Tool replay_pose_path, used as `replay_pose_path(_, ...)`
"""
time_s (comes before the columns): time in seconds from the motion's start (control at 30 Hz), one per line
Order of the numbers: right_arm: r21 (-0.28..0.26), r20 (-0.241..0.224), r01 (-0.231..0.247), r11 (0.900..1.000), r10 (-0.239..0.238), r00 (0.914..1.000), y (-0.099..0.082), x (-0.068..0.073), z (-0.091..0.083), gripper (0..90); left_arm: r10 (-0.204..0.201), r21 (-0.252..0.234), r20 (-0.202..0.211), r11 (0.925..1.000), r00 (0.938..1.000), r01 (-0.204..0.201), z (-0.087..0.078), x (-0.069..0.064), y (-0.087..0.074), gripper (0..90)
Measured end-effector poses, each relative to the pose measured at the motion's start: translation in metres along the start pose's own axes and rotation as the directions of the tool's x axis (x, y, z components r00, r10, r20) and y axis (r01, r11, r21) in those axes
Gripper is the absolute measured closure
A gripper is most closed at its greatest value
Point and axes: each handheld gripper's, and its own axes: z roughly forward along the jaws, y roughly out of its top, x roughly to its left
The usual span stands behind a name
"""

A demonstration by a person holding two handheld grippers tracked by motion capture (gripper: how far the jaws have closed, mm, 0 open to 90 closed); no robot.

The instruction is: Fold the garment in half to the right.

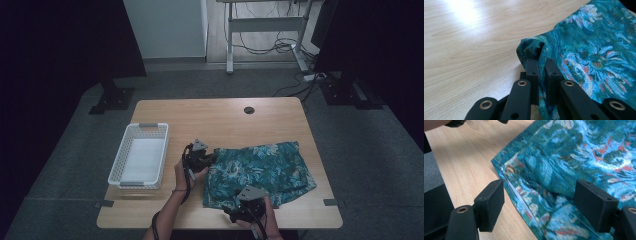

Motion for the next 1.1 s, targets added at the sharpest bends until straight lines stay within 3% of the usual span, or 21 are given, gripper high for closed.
replay_pose_path(0.53, 0.025, -0.021, 0.03, 0.9992, -0.029, 0.9993, 0.016, 0.015, 0.022, 23.9, -0.004, -0.003, 0.016, 1.0, 0.9999, 0.004, 0.0, 0.0, -0.003, 83.6)
replay_pose_path(1.1, 0.05, -0.054, 0.026, 0.9984, -0.023, 0.9983, 0.026, 0.025, 0.041, 23.3, 0.006, 0.027, 0.01, 0.9996, 0.9999, -0.006, 0.0, -0.003, 0.001, 83.4)
